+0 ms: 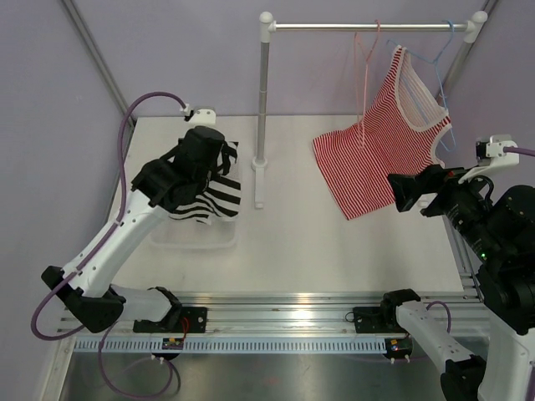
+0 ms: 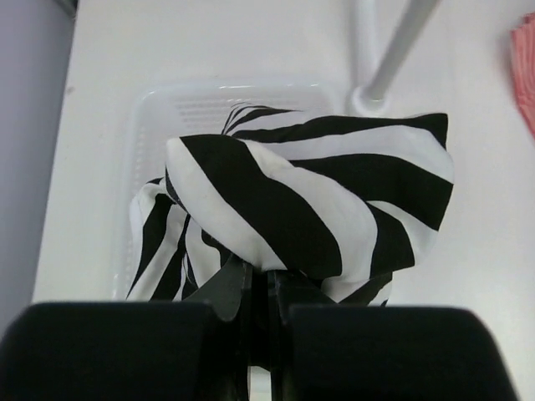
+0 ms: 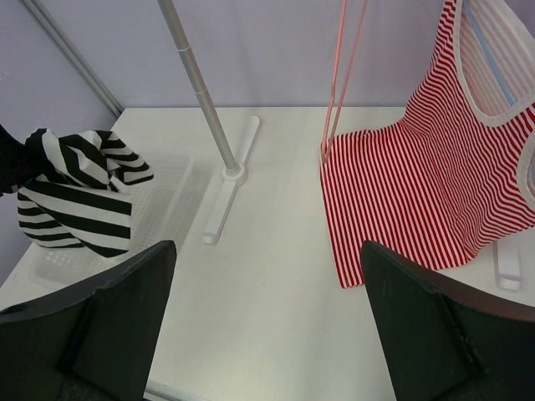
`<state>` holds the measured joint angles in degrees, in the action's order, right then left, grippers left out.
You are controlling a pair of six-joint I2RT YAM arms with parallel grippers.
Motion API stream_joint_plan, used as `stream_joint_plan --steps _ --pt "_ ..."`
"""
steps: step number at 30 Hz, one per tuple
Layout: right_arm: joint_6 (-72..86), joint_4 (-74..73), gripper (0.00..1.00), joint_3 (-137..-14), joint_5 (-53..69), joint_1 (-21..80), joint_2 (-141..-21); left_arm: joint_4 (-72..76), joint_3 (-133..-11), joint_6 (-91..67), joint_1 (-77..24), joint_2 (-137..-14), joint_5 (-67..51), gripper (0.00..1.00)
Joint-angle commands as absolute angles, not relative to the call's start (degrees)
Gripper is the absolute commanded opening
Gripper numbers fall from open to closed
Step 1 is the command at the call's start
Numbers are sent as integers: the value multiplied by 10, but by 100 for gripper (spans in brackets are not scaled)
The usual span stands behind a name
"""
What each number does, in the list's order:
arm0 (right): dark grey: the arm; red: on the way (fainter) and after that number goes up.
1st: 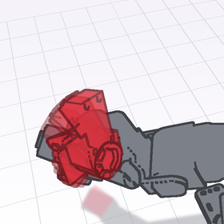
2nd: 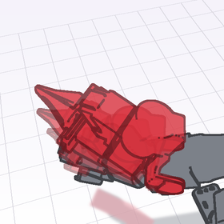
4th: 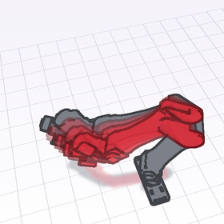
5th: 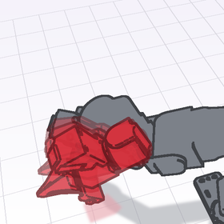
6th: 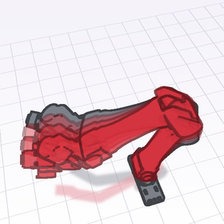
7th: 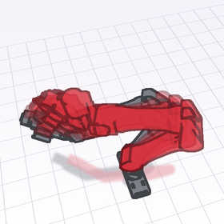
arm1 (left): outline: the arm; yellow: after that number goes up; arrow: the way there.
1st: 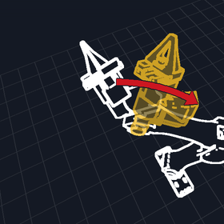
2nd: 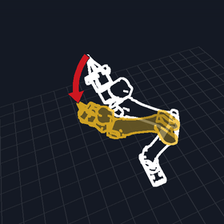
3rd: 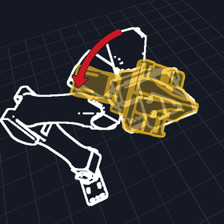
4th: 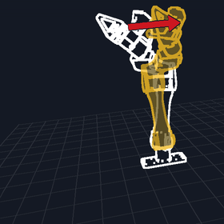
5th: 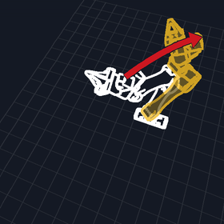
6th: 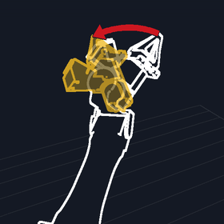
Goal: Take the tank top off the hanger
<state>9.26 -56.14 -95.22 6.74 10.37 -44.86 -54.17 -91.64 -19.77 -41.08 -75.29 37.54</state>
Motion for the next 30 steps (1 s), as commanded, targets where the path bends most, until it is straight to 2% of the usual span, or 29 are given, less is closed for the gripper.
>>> stream_joint_plan --steps 1,5,10,16,18,20,21,22,26,30 --pt "96 -531 99 -947 76 103 -451 -512 -883 -190 -361 -716 336 0" --pt "98 -523 99 -943 85 102 -451 -485 -839 -199 -304 -729 269 0" --pt "98 -519 99 -933 92 102 -446 -500 -843 -208 -268 -791 252 0" --pt "91 -523 99 -933 94 102 -441 -504 -830 -228 -247 -806 249 0" --pt "90 -524 100 -934 97 102 -441 -518 -831 -236 -235 -809 270 23" --pt "89 -525 100 -933 101 102 -441 -531 -832 -241 -227 -814 292 50" --pt "86 -526 100 -933 102 102 -441 -535 -834 -244 -222 -816 296 88" --pt "84 -526 100 -933 99 102 -442 -540 -837 -247 -222 -816 296 99" --pt "79 -536 99 -935 87 102 -447 -551 -855 -246 -222 -808 284 99" --pt "75 -554 100 -928 48 102 -454 -545 -870 -239 -222 -747 272 99"
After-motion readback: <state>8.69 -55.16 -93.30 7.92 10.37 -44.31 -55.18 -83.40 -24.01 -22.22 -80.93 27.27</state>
